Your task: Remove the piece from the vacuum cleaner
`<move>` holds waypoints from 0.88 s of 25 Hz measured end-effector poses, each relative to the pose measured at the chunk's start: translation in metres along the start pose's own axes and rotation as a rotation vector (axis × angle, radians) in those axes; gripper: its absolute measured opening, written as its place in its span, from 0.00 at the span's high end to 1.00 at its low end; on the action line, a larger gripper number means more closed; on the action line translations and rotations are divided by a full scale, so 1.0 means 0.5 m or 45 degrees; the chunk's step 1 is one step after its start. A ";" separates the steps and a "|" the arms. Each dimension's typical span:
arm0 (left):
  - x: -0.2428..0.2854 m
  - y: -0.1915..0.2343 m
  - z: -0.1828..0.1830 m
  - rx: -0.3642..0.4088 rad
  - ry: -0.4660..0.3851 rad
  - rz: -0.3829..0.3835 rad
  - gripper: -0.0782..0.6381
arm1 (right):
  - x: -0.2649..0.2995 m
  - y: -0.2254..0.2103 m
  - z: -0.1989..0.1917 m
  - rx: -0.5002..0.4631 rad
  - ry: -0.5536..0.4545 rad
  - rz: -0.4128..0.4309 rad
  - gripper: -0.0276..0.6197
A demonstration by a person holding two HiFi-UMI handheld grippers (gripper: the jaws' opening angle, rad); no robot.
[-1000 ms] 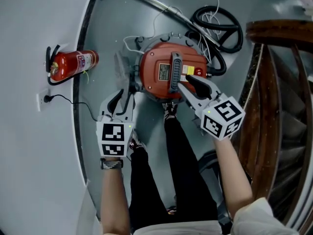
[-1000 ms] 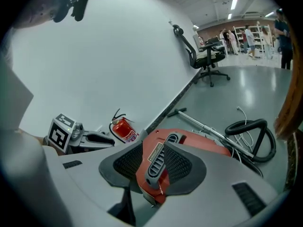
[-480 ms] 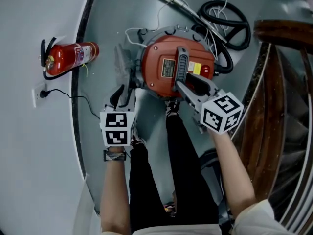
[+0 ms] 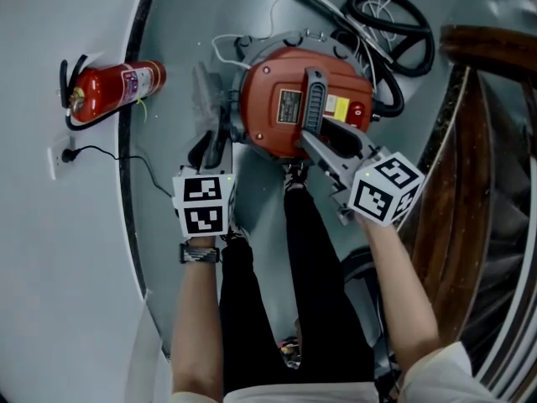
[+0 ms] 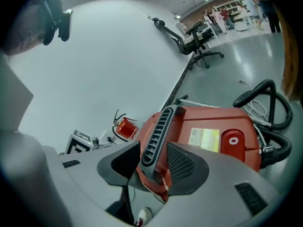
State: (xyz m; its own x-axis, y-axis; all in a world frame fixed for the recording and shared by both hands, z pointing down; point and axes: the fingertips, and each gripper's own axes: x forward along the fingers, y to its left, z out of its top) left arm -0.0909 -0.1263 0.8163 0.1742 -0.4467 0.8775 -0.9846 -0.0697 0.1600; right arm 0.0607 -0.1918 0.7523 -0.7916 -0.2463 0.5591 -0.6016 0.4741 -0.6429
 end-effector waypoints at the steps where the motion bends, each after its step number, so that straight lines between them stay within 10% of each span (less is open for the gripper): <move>1: 0.001 0.002 -0.001 -0.005 0.000 0.009 0.71 | 0.004 0.006 -0.004 0.012 -0.005 0.011 0.69; 22: -0.009 0.047 -0.007 -0.127 -0.076 0.196 0.84 | 0.035 -0.004 -0.015 -0.025 -0.017 -0.066 0.66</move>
State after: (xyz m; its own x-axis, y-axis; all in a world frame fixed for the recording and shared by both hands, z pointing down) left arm -0.1146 -0.1228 0.8179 0.0181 -0.4978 0.8671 -0.9932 0.0908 0.0729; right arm 0.0488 -0.1907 0.7673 -0.7611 -0.2823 0.5840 -0.6395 0.4770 -0.6029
